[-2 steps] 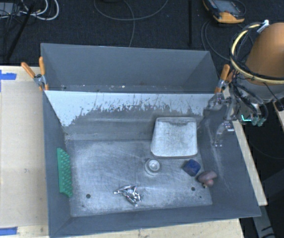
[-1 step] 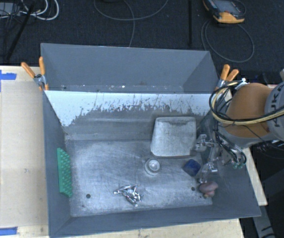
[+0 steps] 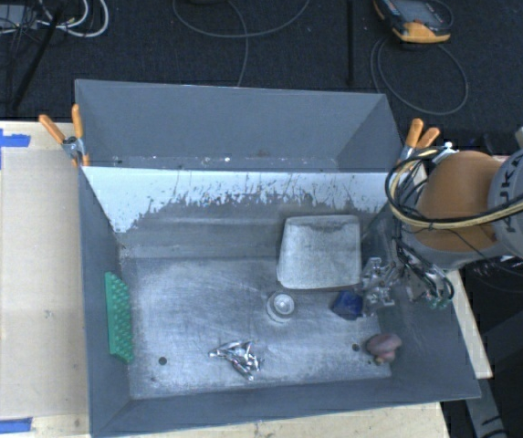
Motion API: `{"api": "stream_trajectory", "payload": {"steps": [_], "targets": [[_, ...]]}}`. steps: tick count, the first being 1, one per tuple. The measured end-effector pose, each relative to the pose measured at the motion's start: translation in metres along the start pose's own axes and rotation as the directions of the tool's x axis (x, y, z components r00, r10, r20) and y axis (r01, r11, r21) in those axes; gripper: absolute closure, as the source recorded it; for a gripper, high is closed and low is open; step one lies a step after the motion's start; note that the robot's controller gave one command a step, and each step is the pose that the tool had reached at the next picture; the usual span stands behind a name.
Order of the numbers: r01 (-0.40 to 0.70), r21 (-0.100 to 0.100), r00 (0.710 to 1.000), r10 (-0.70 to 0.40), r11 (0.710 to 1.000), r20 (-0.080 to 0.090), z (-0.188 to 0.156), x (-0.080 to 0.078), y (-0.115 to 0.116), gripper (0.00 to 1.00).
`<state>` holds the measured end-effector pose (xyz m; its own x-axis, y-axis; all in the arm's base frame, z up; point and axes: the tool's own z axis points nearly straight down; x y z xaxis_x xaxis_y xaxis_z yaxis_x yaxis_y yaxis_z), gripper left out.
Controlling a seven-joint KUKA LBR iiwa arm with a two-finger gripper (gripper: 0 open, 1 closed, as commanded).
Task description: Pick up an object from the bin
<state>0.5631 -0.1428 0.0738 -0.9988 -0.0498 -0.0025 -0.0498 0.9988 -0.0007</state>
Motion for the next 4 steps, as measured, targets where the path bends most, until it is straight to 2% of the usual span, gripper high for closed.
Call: {"api": "stream_trajectory", "payload": {"steps": [1,2,3,4], "targets": [[0.001,0.0,1.0,-0.001,1.0,-0.002,0.002,0.001,0.001,0.0],[-0.145,0.0,0.989,0.145,0.989,0.007,0.001,0.035,0.015,0.0],[-0.195,0.002,0.981,0.195,0.981,-0.007,0.003,0.005,0.028,0.0],[-0.192,0.002,0.981,0.192,0.981,0.001,0.0,0.003,0.028,1.0]]}}
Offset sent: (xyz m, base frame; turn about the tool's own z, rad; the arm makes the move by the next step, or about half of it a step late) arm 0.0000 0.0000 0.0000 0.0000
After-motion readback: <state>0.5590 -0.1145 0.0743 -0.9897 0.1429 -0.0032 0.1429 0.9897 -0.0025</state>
